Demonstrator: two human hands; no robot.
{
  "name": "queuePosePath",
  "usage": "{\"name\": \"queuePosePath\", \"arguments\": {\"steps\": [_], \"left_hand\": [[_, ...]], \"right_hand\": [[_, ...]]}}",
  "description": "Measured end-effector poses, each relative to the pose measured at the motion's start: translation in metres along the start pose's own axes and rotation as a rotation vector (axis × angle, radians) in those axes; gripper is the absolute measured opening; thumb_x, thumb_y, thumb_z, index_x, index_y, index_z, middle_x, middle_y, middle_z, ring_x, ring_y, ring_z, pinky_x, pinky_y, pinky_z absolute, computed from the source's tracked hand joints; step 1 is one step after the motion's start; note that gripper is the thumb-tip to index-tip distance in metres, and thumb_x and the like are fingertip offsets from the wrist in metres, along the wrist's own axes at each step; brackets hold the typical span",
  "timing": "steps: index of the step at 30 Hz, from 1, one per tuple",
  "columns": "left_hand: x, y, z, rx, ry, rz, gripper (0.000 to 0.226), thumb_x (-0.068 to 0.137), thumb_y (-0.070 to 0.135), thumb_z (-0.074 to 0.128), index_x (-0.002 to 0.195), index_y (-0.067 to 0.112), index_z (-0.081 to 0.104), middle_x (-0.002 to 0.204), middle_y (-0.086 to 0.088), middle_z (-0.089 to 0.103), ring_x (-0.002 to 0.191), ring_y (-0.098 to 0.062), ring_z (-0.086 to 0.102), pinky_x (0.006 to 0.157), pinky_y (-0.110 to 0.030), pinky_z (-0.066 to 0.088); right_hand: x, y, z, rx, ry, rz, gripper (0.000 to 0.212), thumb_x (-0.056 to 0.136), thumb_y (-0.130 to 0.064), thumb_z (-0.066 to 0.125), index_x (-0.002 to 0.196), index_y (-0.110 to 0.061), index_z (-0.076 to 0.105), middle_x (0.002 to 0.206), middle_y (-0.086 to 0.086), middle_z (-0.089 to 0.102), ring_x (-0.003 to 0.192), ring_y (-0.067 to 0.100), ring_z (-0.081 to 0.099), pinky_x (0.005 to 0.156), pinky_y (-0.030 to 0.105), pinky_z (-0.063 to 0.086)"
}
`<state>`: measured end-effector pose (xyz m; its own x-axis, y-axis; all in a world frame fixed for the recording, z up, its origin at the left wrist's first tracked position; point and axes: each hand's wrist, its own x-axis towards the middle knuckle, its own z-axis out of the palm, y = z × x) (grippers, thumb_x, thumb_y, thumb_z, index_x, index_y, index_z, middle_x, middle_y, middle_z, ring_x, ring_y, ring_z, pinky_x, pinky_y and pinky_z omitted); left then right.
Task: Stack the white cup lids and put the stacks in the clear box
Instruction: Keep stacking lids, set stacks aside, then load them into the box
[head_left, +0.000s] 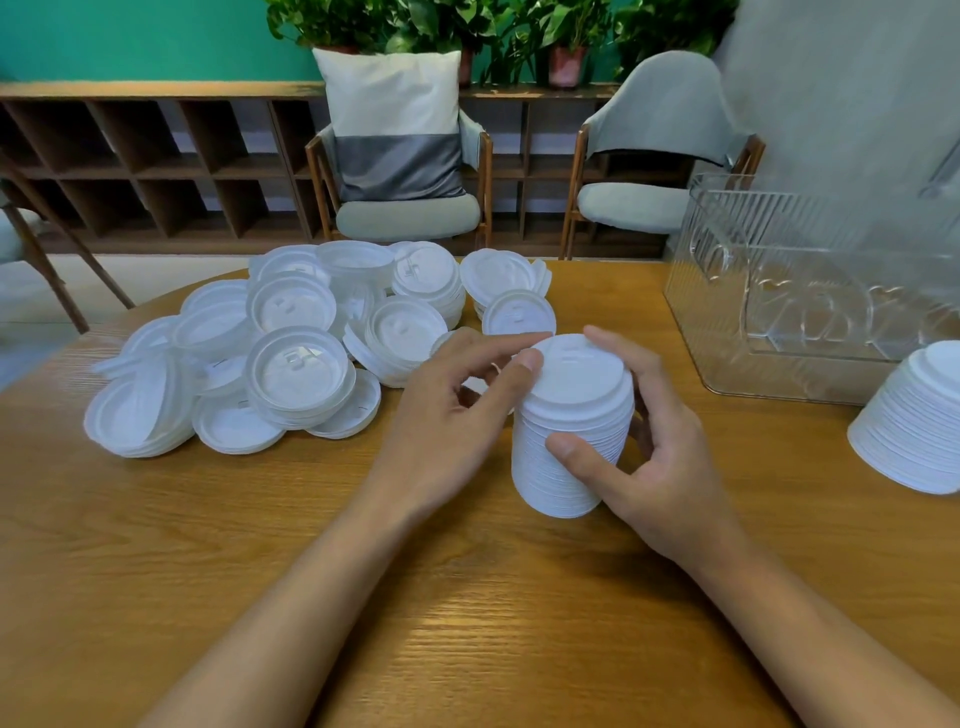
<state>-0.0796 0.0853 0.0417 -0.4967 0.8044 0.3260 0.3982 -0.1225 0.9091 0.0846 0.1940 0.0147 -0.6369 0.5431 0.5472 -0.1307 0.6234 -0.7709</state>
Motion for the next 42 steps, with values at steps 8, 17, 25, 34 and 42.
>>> {"name": "queuePosePath", "arguments": {"steps": [8, 17, 25, 34, 42], "left_hand": [[-0.007, 0.005, 0.006, 0.037, -0.077, 0.068, 0.056, 0.079, 0.059, 0.076, 0.131, 0.039, 0.068, 0.126, 0.019, 0.064, 0.124, -0.009, 0.061, 0.096, -0.033, 0.054], [-0.006, 0.001, 0.007, 0.088, -0.103, 0.082, 0.06, 0.075, 0.063, 0.075, 0.13, 0.041, 0.065, 0.125, 0.019, 0.06, 0.124, -0.005, 0.058, 0.089, -0.019, 0.048], [-0.006, -0.004, 0.009, 0.119, -0.107, 0.127, 0.059, 0.08, 0.054, 0.079, 0.134, 0.038, 0.062, 0.125, 0.02, 0.058, 0.125, -0.002, 0.055, 0.091, -0.01, 0.044], [0.008, -0.032, -0.018, 0.328, 0.147, 0.213, 0.024, 0.101, 0.032, 0.063, 0.118, 0.019, 0.076, 0.11, 0.013, 0.072, 0.108, -0.006, 0.066, 0.088, -0.018, 0.048], [0.011, -0.049, -0.02, 0.743, -0.004, 0.19, 0.039, 0.094, 0.03, 0.075, 0.131, 0.024, 0.069, 0.123, 0.006, 0.07, 0.117, -0.015, 0.063, 0.091, -0.041, 0.055]], "right_hand": [[0.0, -0.002, 0.001, 0.028, -0.011, -0.005, 0.077, 0.084, -0.045, 0.078, 0.151, -0.032, 0.043, 0.142, -0.019, 0.058, 0.133, 0.015, 0.058, 0.101, 0.029, 0.054], [0.0, -0.004, -0.002, 0.054, -0.065, 0.038, 0.072, 0.08, -0.047, 0.081, 0.143, -0.033, 0.049, 0.135, -0.024, 0.06, 0.131, 0.011, 0.059, 0.097, 0.023, 0.054], [-0.002, -0.005, 0.0, 0.021, -0.093, 0.064, 0.076, 0.08, -0.049, 0.08, 0.145, -0.037, 0.042, 0.135, -0.028, 0.057, 0.127, 0.006, 0.059, 0.093, 0.017, 0.051], [-0.001, -0.005, -0.001, -0.061, -0.061, 0.073, 0.076, 0.075, -0.058, 0.08, 0.139, -0.051, 0.04, 0.134, -0.038, 0.053, 0.127, -0.005, 0.055, 0.094, 0.009, 0.046], [0.001, -0.002, -0.005, -0.055, -0.036, 0.093, 0.075, 0.074, -0.059, 0.08, 0.138, -0.051, 0.041, 0.134, -0.032, 0.055, 0.127, -0.003, 0.056, 0.093, 0.009, 0.046]]}}
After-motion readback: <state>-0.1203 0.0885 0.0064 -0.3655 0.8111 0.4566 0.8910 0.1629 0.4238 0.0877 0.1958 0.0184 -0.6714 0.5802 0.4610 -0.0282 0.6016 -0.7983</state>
